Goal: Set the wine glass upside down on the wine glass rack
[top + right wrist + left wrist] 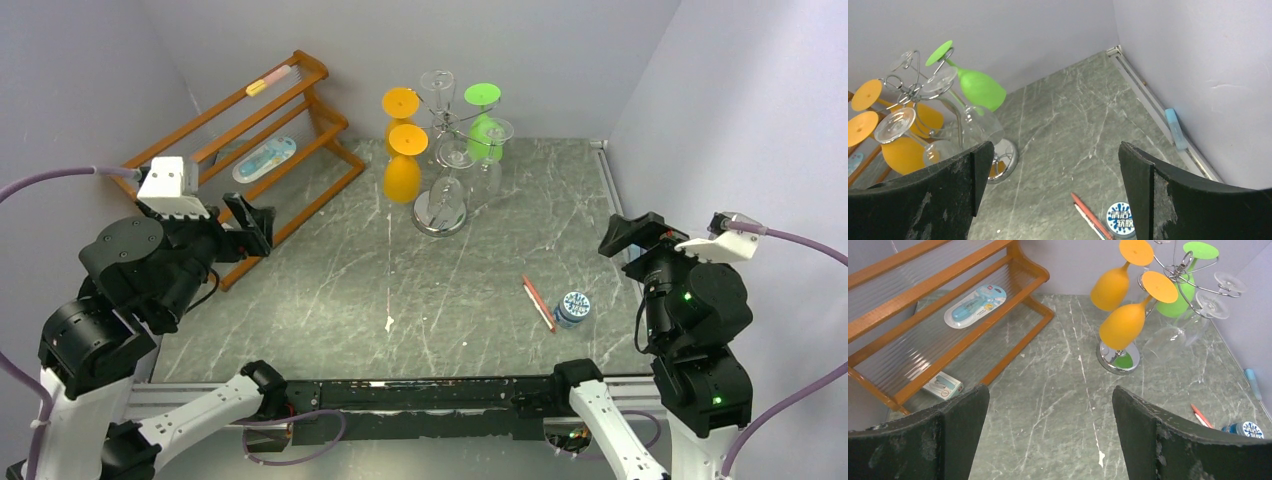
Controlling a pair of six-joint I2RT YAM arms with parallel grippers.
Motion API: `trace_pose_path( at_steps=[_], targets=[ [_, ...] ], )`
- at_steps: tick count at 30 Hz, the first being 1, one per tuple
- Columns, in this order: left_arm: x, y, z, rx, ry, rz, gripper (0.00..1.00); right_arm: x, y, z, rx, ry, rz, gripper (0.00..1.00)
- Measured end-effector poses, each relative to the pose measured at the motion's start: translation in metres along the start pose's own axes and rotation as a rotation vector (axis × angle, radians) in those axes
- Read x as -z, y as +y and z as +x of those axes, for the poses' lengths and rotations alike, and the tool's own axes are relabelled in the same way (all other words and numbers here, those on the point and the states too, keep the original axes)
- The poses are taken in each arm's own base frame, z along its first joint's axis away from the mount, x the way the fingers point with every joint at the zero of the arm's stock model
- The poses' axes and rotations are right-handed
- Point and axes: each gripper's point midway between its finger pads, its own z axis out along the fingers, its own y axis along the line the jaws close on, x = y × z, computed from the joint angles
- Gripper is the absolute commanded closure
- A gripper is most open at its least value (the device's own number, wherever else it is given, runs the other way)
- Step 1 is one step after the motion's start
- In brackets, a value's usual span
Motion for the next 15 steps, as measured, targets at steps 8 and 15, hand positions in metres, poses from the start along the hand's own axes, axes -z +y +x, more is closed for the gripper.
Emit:
trace_pose_path(
  at_steps=[8,15],
  targets=[
    [0.006,0.004,0.001,0.007,-0.013,0.004,0.04,-0.001,0.006,0.005,0.002,0.019,-0.031,0.0],
    [0.0,0.002,0.015,-0.009,0.017,0.006,0.04,-0.001,0.012,0.011,0.001,0.04,-0.067,0.0]
  ],
)
